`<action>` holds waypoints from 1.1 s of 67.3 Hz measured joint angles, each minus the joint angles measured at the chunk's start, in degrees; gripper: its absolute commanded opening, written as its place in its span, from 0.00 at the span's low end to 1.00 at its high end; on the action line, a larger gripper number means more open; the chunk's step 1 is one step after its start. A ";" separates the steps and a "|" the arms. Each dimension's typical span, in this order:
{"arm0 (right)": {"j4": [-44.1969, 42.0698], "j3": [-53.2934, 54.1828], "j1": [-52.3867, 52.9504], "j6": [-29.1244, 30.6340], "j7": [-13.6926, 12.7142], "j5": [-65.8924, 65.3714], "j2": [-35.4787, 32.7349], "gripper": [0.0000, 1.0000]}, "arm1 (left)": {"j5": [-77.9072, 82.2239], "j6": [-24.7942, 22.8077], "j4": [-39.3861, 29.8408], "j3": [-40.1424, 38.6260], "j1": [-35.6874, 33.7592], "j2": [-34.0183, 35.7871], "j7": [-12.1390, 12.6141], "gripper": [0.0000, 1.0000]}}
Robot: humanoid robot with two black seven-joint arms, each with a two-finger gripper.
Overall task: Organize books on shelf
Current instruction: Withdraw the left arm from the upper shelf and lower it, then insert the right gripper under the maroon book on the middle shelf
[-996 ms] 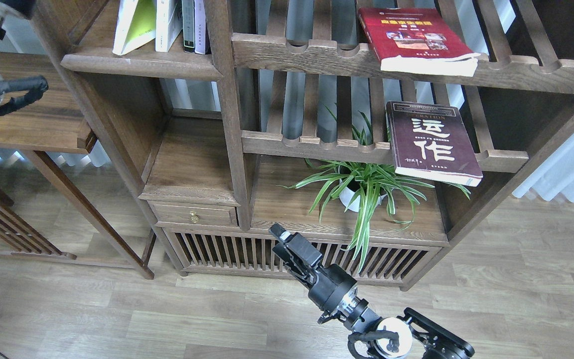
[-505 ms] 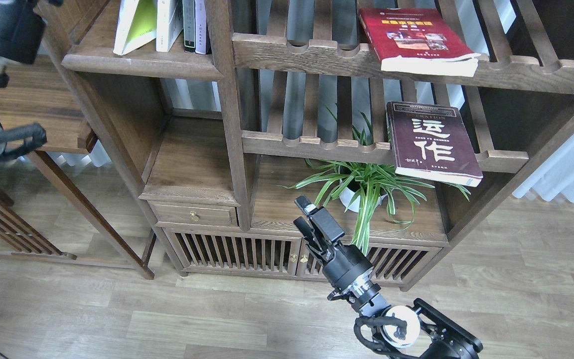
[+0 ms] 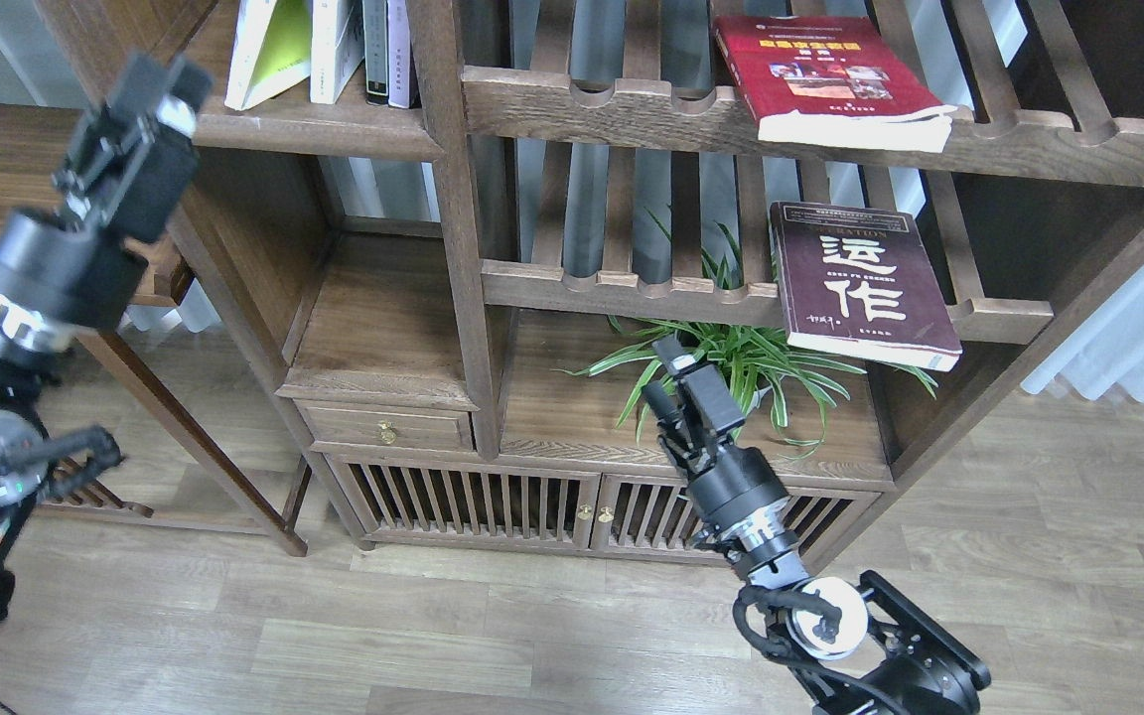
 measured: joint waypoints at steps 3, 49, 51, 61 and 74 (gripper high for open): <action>-0.01 1.34 0.07 0.00 -0.02 0.22 0.01 0.98 | -0.01 0.00 0.04 0.31 0.75 -0.17 0.45 0.96; -0.15 6.57 0.48 -0.66 7.87 1.26 0.00 0.98 | -0.05 0.00 0.00 4.97 7.69 -2.55 1.29 0.95; -0.20 6.57 0.53 -1.20 8.03 1.25 0.00 0.98 | -0.04 0.00 -0.03 4.90 7.55 -3.75 1.32 0.94; -0.36 6.60 0.62 -4.24 8.25 1.31 0.00 0.98 | 0.00 0.00 -0.05 4.81 6.97 -8.30 2.65 0.93; -0.69 6.61 -0.27 -5.92 8.27 1.33 0.00 0.98 | 0.04 0.00 0.00 4.77 6.85 -14.45 8.36 0.93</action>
